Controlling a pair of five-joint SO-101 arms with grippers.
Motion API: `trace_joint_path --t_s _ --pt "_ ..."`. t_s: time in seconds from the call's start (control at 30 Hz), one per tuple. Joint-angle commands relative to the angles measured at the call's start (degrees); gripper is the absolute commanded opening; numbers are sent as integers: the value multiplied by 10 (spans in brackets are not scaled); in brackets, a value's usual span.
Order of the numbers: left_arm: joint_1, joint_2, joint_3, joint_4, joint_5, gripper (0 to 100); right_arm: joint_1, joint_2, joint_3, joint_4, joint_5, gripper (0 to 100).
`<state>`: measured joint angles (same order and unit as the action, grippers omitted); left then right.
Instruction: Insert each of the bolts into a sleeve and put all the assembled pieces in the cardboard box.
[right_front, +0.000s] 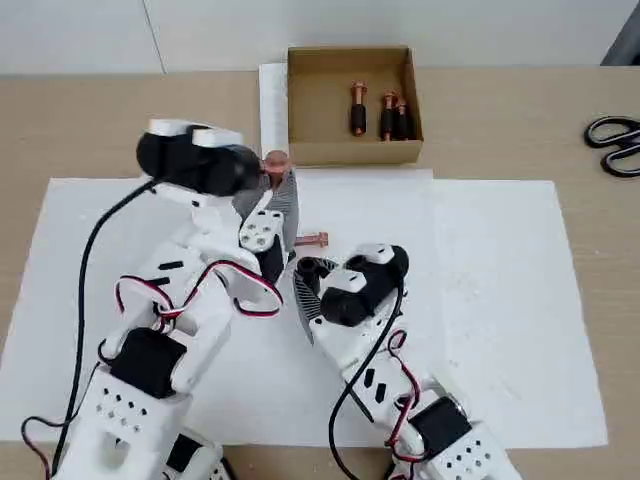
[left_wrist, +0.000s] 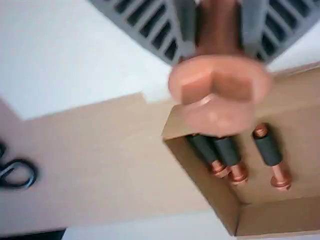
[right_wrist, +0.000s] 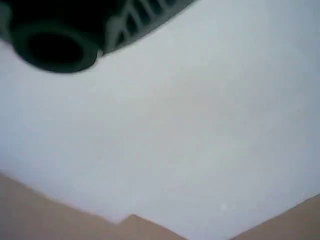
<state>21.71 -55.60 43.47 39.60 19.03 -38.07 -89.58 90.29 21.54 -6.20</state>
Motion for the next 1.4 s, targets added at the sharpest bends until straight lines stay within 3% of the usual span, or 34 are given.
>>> trace_joint_path --t_s 0.0,0.3,0.5,0.6,0.83,1.37 --pt "3 -3 9 -33 62 6 -2 -15 -4 -12 -3 4" --pt "15 -12 69 -33 77 6 0 -17 -3 -11 -46 4" --pt "52 -89 93 -33 77 6 -1 -17 -3 -10 -46 4" --pt "52 -98 116 -37 54 6 -1 -17 -3 -9 -46 4" --pt "52 -100 184 -142 4 6 -3 -17 -4 14 -47 4" --pt "49 -100 219 -144 4 6 -4 -17 -5 14 -47 4"
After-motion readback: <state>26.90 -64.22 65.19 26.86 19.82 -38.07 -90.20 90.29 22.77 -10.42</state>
